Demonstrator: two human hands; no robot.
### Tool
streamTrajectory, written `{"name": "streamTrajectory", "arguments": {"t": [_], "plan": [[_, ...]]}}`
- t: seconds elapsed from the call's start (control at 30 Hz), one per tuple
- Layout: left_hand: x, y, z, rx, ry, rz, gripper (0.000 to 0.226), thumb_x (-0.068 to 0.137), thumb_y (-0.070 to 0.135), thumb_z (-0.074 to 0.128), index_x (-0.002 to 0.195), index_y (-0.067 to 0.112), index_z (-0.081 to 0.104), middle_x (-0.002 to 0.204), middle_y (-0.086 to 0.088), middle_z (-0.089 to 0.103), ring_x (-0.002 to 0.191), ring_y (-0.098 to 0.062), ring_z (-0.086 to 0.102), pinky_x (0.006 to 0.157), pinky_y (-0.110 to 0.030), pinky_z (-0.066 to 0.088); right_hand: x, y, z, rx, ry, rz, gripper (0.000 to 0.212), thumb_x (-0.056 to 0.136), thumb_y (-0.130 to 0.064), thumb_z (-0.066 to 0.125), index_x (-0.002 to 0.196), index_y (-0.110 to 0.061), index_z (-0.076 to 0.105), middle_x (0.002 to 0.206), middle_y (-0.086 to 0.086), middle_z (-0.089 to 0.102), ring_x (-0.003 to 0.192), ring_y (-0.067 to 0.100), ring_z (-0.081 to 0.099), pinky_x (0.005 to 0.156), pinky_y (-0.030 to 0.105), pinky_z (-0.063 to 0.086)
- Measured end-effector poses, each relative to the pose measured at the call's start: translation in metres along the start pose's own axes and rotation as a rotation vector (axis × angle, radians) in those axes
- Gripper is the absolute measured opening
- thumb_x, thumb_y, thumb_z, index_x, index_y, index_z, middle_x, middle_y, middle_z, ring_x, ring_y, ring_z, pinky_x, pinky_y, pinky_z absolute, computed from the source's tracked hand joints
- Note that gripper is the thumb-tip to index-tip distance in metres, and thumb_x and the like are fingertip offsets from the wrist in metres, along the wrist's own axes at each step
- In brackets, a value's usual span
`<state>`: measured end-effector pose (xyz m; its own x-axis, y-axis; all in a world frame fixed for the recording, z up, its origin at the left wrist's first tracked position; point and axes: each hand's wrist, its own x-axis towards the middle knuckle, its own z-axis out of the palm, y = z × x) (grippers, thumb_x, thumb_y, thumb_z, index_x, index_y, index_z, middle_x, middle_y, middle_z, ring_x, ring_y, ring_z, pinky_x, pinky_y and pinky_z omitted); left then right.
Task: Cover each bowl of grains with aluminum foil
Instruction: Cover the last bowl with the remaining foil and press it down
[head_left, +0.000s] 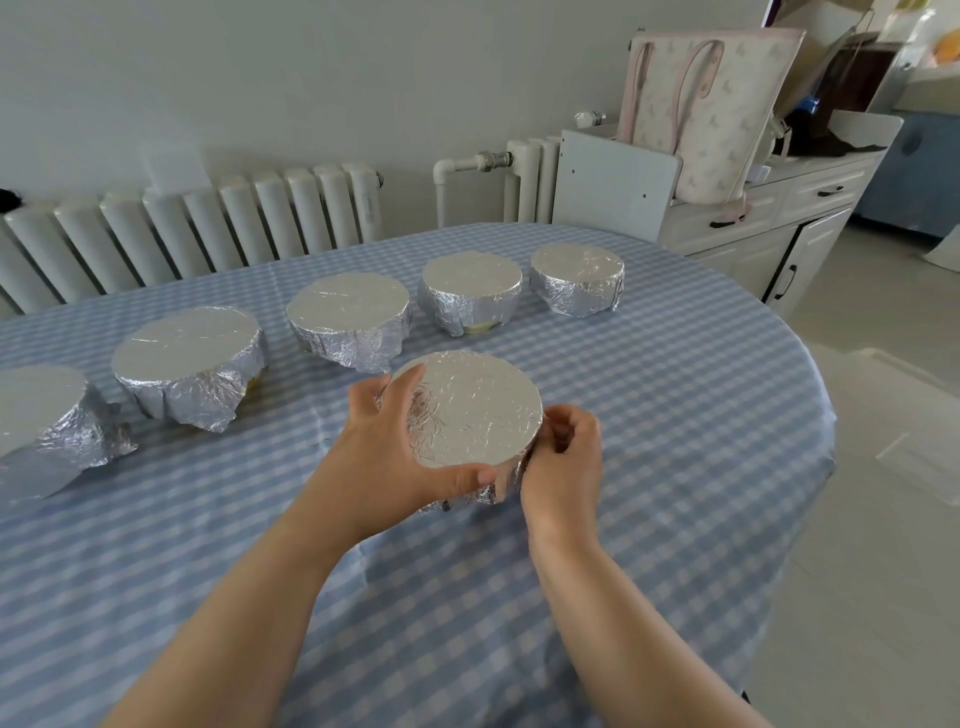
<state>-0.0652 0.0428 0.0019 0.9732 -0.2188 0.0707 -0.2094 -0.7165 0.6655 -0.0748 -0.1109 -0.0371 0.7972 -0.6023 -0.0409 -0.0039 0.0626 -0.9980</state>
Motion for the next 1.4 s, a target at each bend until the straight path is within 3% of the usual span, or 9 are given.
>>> {"name": "streamTrajectory", "arguments": {"t": [0.27, 0.4, 0.57, 0.67, 0.8, 0.9, 1.0, 1.27, 1.4], "plan": [[0.000, 0.001, 0.001, -0.003, 0.023, 0.001, 0.126, 0.047, 0.075, 0.073, 0.151, 0.036, 0.014, 0.144, 0.012, 0.015, 0.118, -0.004, 0.033, 0.098, -0.025, 0.032, -0.003, 0.002, -0.005, -0.030, -0.056, -0.036, 0.040, 0.077, 0.011, 0.046, 0.091, -0.025, 0.057, 0.092, -0.007, 0.066, 0.083, 0.007, 0.063, 0.066, 0.014, 0.048], [-0.002, 0.004, 0.004, -0.011, 0.042, -0.027, 0.125, 0.046, 0.077, 0.072, 0.149, 0.038, 0.015, 0.144, 0.011, 0.014, 0.120, -0.008, 0.036, 0.097, -0.027, 0.034, 0.002, 0.002, -0.016, -0.039, -0.112, -0.026, 0.044, 0.080, 0.013, 0.039, 0.093, -0.020, 0.065, 0.095, -0.005, 0.071, 0.092, 0.008, 0.066, 0.087, 0.030, 0.054], [-0.009, 0.014, 0.009, 0.028, 0.054, -0.074, 0.135, 0.036, 0.095, 0.052, 0.150, 0.034, 0.013, 0.146, 0.009, 0.012, 0.132, -0.023, 0.037, 0.098, -0.035, 0.036, 0.007, -0.007, -0.022, -0.065, -0.227, -0.005, 0.022, 0.096, -0.019, 0.048, 0.093, -0.014, 0.070, 0.108, -0.010, 0.064, 0.114, 0.012, 0.058, 0.104, 0.041, 0.043], [-0.012, 0.020, 0.001, 0.084, 0.047, -0.105, 0.116, 0.055, 0.094, 0.044, 0.149, 0.034, 0.014, 0.140, 0.001, 0.021, 0.124, -0.026, 0.047, 0.092, -0.034, 0.037, 0.014, -0.018, -0.027, -0.205, -0.279, -0.099, 0.053, 0.099, -0.040, 0.045, 0.098, 0.012, 0.057, 0.093, 0.020, 0.065, 0.094, 0.033, 0.062, 0.088, 0.047, 0.048], [-0.009, 0.016, -0.007, 0.144, 0.086, -0.118, 0.108, 0.058, 0.082, 0.047, 0.147, 0.028, 0.019, 0.135, -0.002, 0.027, 0.118, -0.033, 0.052, 0.086, -0.038, 0.040, 0.011, -0.017, -0.030, -0.260, -0.387, -0.188, 0.042, 0.098, -0.044, 0.046, 0.092, -0.006, 0.063, 0.076, 0.004, 0.065, 0.070, 0.013, 0.059, 0.068, 0.031, 0.044], [-0.007, 0.009, -0.006, 0.115, 0.083, -0.115, 0.119, 0.054, 0.084, 0.051, 0.150, 0.025, 0.015, 0.150, 0.002, 0.013, 0.126, -0.032, 0.048, 0.097, -0.042, 0.041, 0.002, -0.001, -0.028, -0.158, -0.346, -0.137, 0.024, 0.094, -0.041, 0.055, 0.114, -0.029, 0.054, 0.108, -0.010, 0.067, 0.092, 0.001, 0.065, 0.078, 0.018, 0.052], [-0.002, 0.003, -0.003, 0.103, 0.073, -0.085, 0.118, 0.057, 0.088, 0.049, 0.151, 0.026, 0.013, 0.157, 0.007, 0.006, 0.136, -0.027, 0.038, 0.106, -0.044, 0.036, -0.006, 0.005, -0.025, -0.181, -0.284, -0.159, 0.022, 0.097, -0.038, 0.048, 0.112, -0.022, 0.051, 0.100, -0.007, 0.066, 0.083, -0.006, 0.062, 0.068, 0.007, 0.045], [0.003, -0.003, 0.001, 0.028, 0.036, -0.084, 0.121, 0.048, 0.094, 0.042, 0.148, 0.030, 0.020, 0.150, 0.003, 0.030, 0.135, -0.020, 0.036, 0.109, -0.041, 0.033, -0.014, 0.007, -0.012, -0.100, -0.120, -0.136, 0.012, 0.102, -0.028, 0.039, 0.098, -0.021, 0.048, 0.080, -0.004, 0.060, 0.064, -0.007, 0.054, 0.061, 0.007, 0.040], [0.004, -0.004, 0.001, 0.028, 0.042, -0.086, 0.123, 0.047, 0.094, 0.042, 0.149, 0.030, 0.020, 0.151, 0.004, 0.030, 0.136, -0.020, 0.035, 0.110, -0.042, 0.032, -0.012, 0.009, -0.010, -0.081, -0.087, -0.080, 0.012, 0.102, -0.028, 0.040, 0.098, -0.022, 0.050, 0.093, -0.006, 0.062, 0.083, 0.002, 0.058, 0.063, 0.005, 0.039]]}}
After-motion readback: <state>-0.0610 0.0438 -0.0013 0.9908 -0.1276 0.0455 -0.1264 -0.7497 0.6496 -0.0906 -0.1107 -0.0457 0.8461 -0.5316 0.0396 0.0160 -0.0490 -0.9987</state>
